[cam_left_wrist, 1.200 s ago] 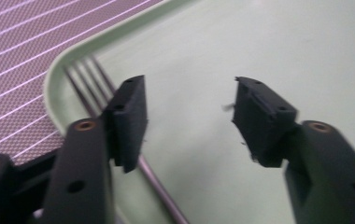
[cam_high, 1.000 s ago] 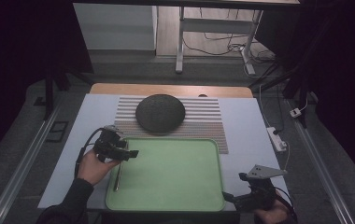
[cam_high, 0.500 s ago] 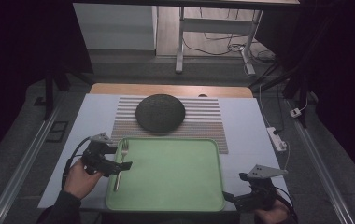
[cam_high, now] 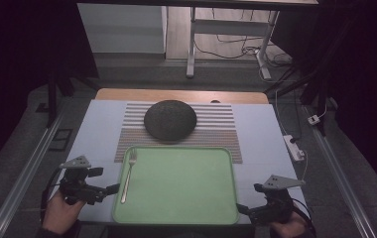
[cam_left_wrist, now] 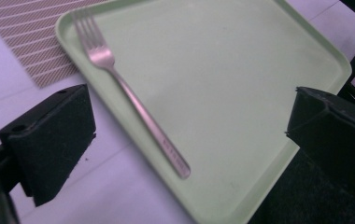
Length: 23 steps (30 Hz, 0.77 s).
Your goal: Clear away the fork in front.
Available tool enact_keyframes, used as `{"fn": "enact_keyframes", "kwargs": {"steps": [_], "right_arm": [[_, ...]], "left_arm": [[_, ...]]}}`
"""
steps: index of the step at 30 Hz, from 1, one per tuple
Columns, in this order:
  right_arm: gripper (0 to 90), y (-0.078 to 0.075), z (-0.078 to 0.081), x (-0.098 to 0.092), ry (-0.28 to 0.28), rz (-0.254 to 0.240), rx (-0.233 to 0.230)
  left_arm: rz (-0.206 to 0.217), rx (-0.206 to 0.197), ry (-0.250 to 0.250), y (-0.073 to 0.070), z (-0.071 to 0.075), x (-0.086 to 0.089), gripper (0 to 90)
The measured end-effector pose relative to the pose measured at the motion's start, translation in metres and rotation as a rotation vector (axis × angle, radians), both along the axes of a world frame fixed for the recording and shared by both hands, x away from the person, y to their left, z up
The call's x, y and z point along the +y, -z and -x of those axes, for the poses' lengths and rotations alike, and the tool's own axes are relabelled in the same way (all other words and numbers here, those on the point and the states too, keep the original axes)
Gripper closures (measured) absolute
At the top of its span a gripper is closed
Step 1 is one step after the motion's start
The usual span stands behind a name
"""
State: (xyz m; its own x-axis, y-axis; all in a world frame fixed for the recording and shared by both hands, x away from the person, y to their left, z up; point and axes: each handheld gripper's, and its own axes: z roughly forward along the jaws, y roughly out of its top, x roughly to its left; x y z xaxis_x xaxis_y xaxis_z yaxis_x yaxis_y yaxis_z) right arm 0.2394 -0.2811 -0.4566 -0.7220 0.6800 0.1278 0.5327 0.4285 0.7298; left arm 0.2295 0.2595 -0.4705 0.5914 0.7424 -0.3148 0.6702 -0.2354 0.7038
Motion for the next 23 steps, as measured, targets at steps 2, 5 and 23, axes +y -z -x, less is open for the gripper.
{"fn": "enact_keyframes", "kwargs": {"steps": [2, 5, 23], "right_arm": [[4.4, 0.0, 0.0, 0.0, 0.0, 0.001, 0.0], [4.4, 0.0, 0.0, 0.0, -0.001, 0.002, 0.002], [4.4, 0.0, -0.001, 0.001, 0.003, 0.008, 0.013]], "left_arm": [[-0.004, -0.001, -0.01, 0.001, 0.006, 0.004, 0.0], [-0.006, -0.003, -0.025, 0.003, 0.015, 0.011, 0.0], [-0.075, 0.056, -0.089, 0.009, 0.032, 0.029, 0.0]]}}
